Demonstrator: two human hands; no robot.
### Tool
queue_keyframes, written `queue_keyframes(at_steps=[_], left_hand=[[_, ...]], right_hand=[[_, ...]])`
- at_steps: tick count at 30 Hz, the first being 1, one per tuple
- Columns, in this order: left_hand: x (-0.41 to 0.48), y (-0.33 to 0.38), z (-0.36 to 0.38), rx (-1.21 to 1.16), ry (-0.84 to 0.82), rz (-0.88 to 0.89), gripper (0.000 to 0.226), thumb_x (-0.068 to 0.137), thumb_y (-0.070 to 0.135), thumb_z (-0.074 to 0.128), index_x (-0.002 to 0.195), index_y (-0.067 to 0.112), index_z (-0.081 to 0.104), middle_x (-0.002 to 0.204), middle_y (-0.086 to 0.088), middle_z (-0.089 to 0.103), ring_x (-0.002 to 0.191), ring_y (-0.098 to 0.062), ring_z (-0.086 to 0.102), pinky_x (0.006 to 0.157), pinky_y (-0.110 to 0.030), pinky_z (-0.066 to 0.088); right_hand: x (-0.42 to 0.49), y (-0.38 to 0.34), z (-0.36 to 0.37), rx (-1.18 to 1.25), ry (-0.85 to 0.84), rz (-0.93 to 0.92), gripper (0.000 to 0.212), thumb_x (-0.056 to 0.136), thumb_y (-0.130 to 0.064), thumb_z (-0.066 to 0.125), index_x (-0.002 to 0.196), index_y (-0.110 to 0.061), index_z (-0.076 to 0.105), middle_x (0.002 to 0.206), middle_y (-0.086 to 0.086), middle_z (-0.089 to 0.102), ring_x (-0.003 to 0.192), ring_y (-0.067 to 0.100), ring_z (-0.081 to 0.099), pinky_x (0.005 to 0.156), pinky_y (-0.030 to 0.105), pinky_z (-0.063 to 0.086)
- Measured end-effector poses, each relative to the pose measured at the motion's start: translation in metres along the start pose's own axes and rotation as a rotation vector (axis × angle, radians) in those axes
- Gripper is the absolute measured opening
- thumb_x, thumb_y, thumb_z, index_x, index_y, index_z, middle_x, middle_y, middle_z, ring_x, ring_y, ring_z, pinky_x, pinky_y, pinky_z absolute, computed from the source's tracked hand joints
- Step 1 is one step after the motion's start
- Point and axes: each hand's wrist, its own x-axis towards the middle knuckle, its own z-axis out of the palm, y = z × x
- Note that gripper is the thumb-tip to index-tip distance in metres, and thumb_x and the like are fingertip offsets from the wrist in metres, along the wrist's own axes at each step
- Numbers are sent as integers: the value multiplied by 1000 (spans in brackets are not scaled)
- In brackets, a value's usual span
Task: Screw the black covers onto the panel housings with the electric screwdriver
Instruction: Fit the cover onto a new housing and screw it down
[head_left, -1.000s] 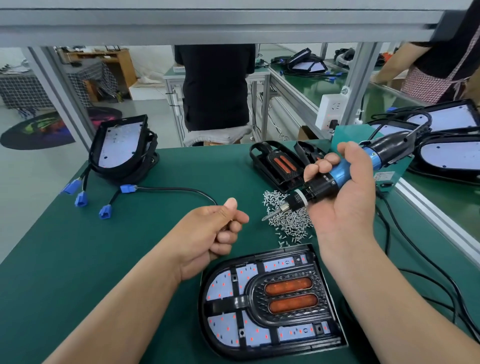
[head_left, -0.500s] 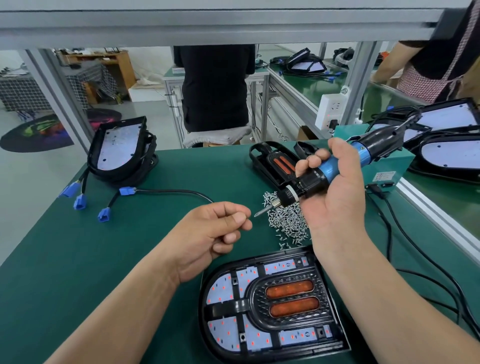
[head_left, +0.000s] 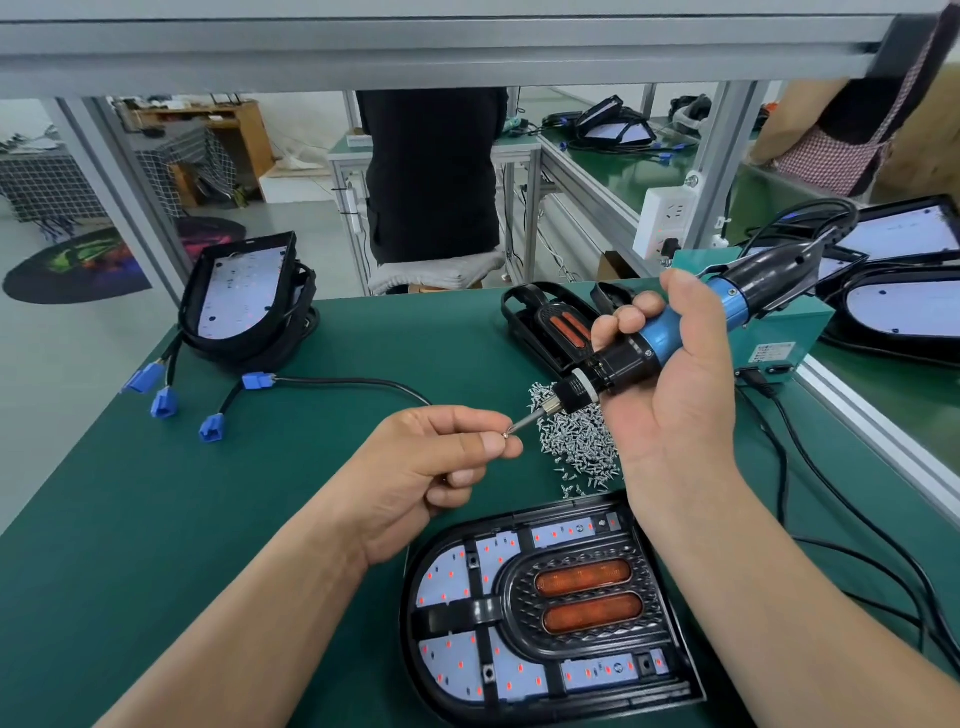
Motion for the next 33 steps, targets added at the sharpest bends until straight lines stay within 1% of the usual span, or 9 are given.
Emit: queue_keyframes(at_steps=[10, 13, 15, 23, 25, 27, 29, 31, 33], left_hand=[[0, -1, 2, 3, 35, 17, 15, 78, 4, 81, 92, 9, 83, 101, -23, 77, 51, -7, 41, 43, -15, 29], [1, -1, 1, 35, 69, 42, 16, 76, 5, 82, 91, 9, 83, 101, -25, 77, 50, -7, 40, 43, -16, 29], [1, -1, 1, 47, 88, 58, 16, 75, 5, 82, 90, 9, 83, 101, -27, 77, 48, -7, 40, 43, -16, 28], [-1, 0, 0, 85, 95, 66, 17, 75, 5, 81, 91, 10, 84, 102, -26, 77, 49, -6, 38, 45, -16, 27], [-2, 2, 0, 83, 69, 52, 17, 77, 5, 80, 93, 9, 83, 103, -26, 77, 50, -6, 39, 45, -15, 28], [-3, 3, -2, 78, 22, 25, 21, 79, 3, 77, 99, 7, 83, 107, -25, 77, 52, -6, 40, 46, -15, 31], [-6, 6, -4, 75, -12, -4, 29, 82, 3, 74, 110, 2, 79, 108, -24, 77, 55, -7, 40, 48, -15, 32], [-8, 10, -8, 83, -18, -51, 35, 83, 7, 70, 117, -2, 74, 104, -22, 76, 57, -8, 41, 48, -16, 30], [-11, 17, -15, 153, -5, -94, 32, 82, 12, 66, 108, -2, 77, 93, -19, 73, 56, -9, 39, 46, -17, 26]], right_hand=[[-4, 0, 1, -55, -43, -11, 12, 101, -18, 70, 102, -16, 58, 78, -1, 57, 63, 13, 56, 70, 32, 56], [-6, 0, 5, -100, -66, -32, 22, 104, -25, 69, 115, -14, 55, 81, 0, 56, 66, 13, 56, 72, 32, 55], [-8, 1, 7, -123, -66, -39, 27, 104, -31, 68, 119, -13, 53, 83, 0, 56, 68, 14, 56, 74, 33, 54], [-10, 3, 6, -165, -13, -18, 27, 102, -32, 71, 116, -15, 56, 82, 0, 58, 69, 15, 59, 75, 33, 55], [-9, 3, 6, -154, 8, -9, 24, 102, -32, 72, 108, -15, 57, 82, 0, 59, 69, 15, 60, 75, 34, 55], [-10, 2, 6, -136, 25, 0, 25, 101, -34, 73, 106, -15, 57, 81, 0, 59, 68, 15, 60, 75, 34, 56], [-11, 1, 6, -117, 38, 4, 29, 101, -35, 73, 112, -14, 56, 81, 0, 59, 68, 15, 60, 75, 34, 55], [-13, 0, 5, -91, 47, 11, 34, 99, -36, 74, 119, -15, 57, 82, -1, 59, 69, 15, 60, 77, 34, 55], [-15, -1, 4, -68, 52, 23, 34, 99, -34, 76, 121, -16, 57, 83, -1, 60, 70, 15, 60, 80, 35, 56]])
